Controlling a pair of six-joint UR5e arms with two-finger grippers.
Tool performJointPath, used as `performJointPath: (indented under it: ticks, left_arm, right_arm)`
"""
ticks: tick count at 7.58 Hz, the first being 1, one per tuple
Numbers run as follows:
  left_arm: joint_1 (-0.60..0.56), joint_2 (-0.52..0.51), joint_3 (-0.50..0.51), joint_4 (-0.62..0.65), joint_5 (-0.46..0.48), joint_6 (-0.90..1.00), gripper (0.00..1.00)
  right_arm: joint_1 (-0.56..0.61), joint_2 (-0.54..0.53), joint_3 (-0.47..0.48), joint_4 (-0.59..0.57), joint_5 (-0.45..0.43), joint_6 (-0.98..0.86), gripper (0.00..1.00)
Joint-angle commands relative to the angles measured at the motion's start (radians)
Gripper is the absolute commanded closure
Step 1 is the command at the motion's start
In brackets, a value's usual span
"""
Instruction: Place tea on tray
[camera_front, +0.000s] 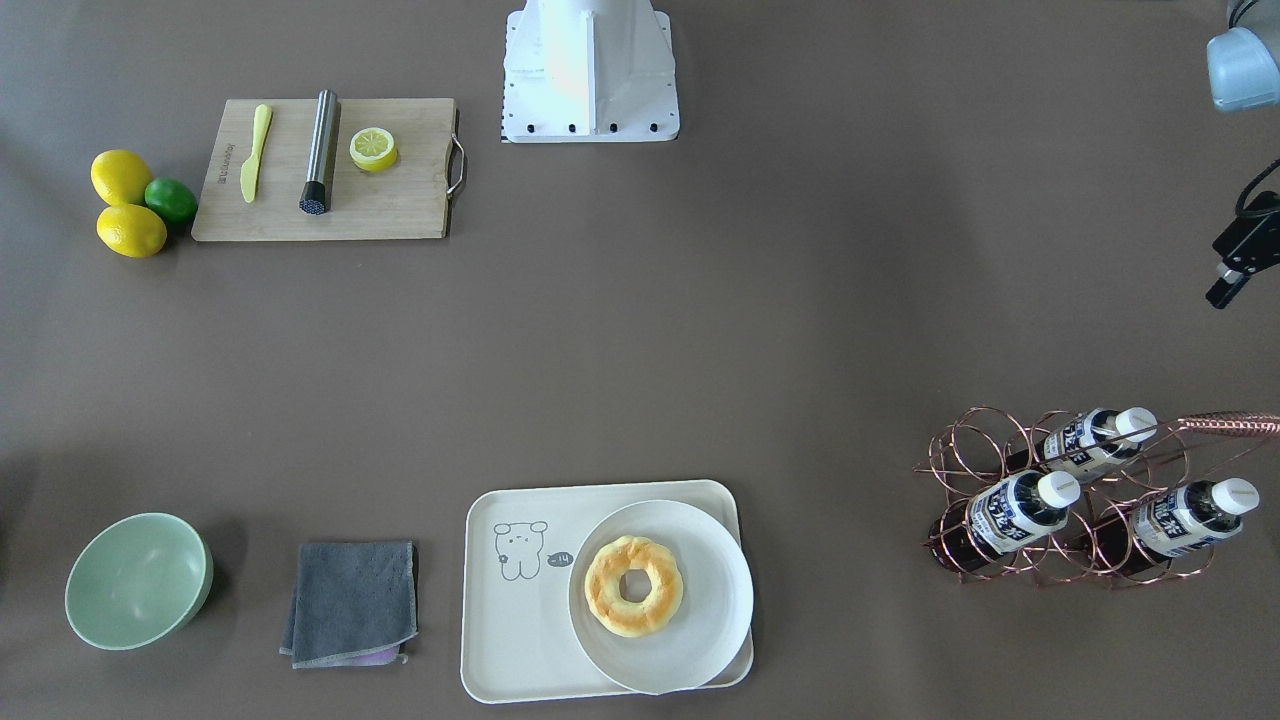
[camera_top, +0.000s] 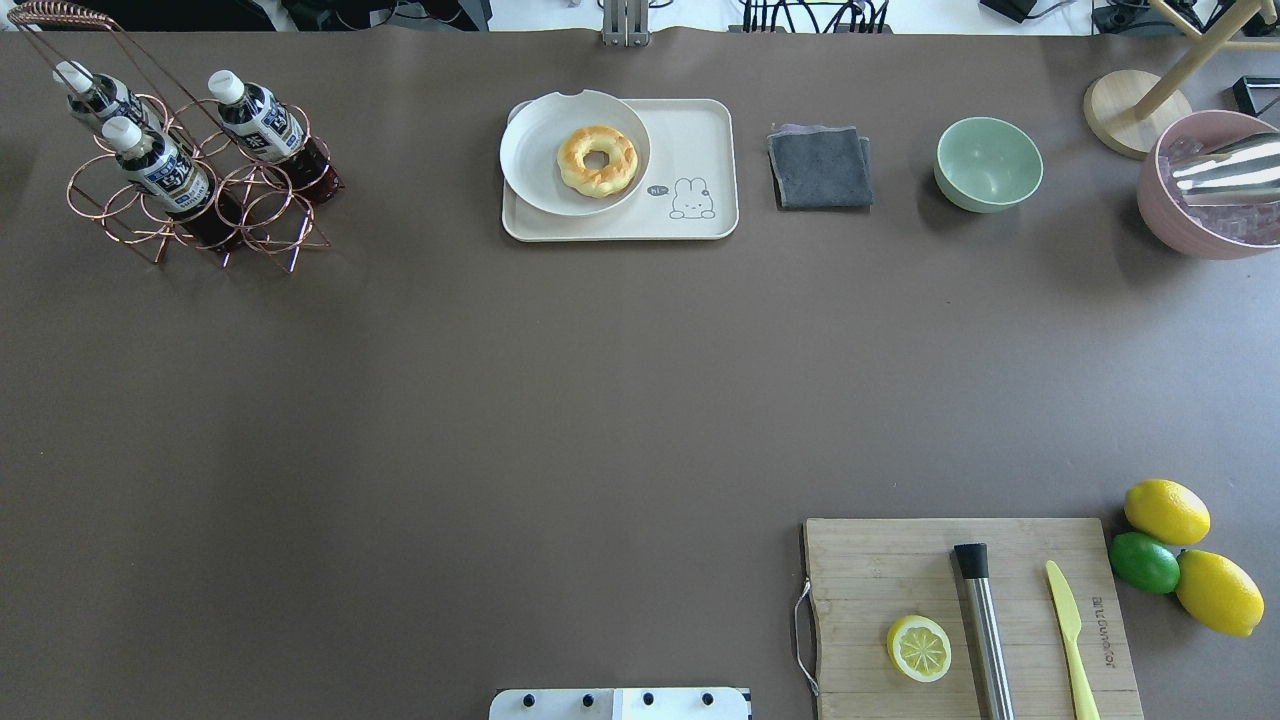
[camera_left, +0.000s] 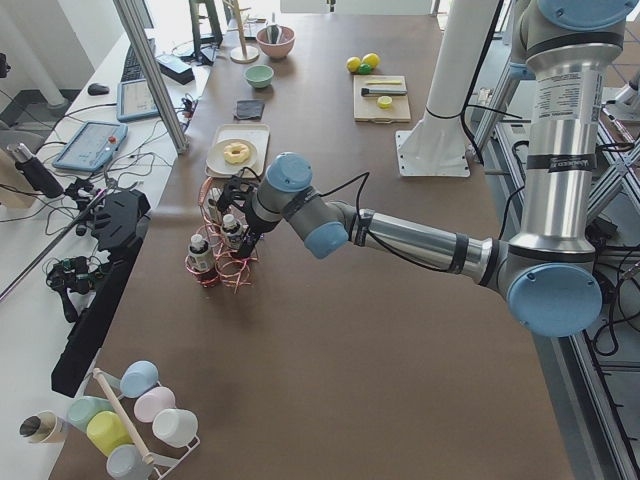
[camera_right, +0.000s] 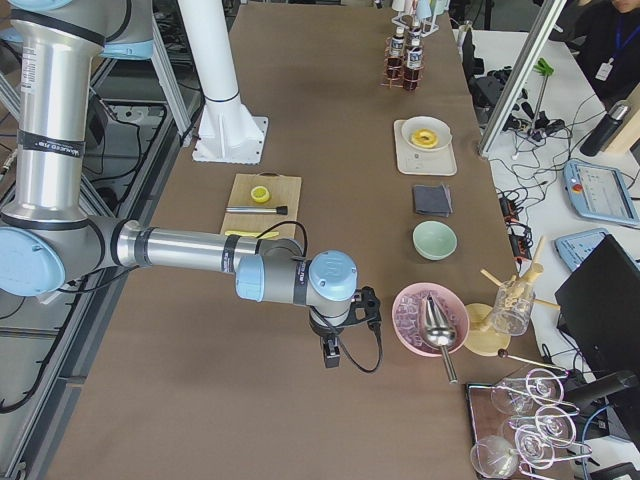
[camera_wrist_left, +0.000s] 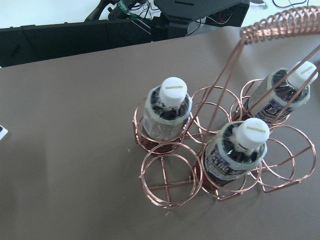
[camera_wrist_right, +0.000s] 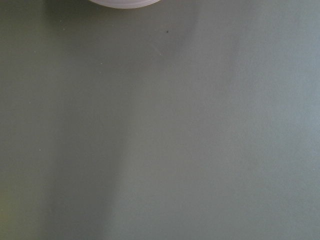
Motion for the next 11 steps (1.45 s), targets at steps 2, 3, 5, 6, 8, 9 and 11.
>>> performJointPath:
  ticks: [2,3,5,6,8,9,11]
  left_arm:
    - [0.205,-0.070,0.008,-0.033,0.240,-0.180,0.03]
    - [0.215,-0.082,0.016,-0.030,0.248,-0.196,0.09]
    - [0.215,-0.123,0.059,-0.031,0.248,-0.203,0.22]
    - [0.215,-0.154,0.088,-0.030,0.276,-0.203,0.24]
    - [0.215,-0.196,0.130,-0.028,0.293,-0.203,0.25]
    - [0.215,-0.196,0.131,-0.028,0.293,-0.200,0.27]
    - [0.215,-0.194,0.133,-0.030,0.293,-0.200,0.34]
  right_arm:
    - [-0.009,-0.002,0.009,-0.001,0.025,-0.003,0.00]
    - [-0.009,-0.004,0.009,-0.001,0.025,-0.003,0.00]
    - [-0.009,-0.004,0.007,-0.001,0.025,-0.003,0.00]
    - [-0.009,-0.004,0.009,0.001,0.025,-0.003,0.00]
    - [-0.009,-0.002,0.009,0.001,0.025,-0.003,0.00]
    - [-0.009,-0.004,0.009,0.001,0.024,-0.003,0.00]
    - [-0.009,-0.004,0.009,0.001,0.024,-0.004,0.00]
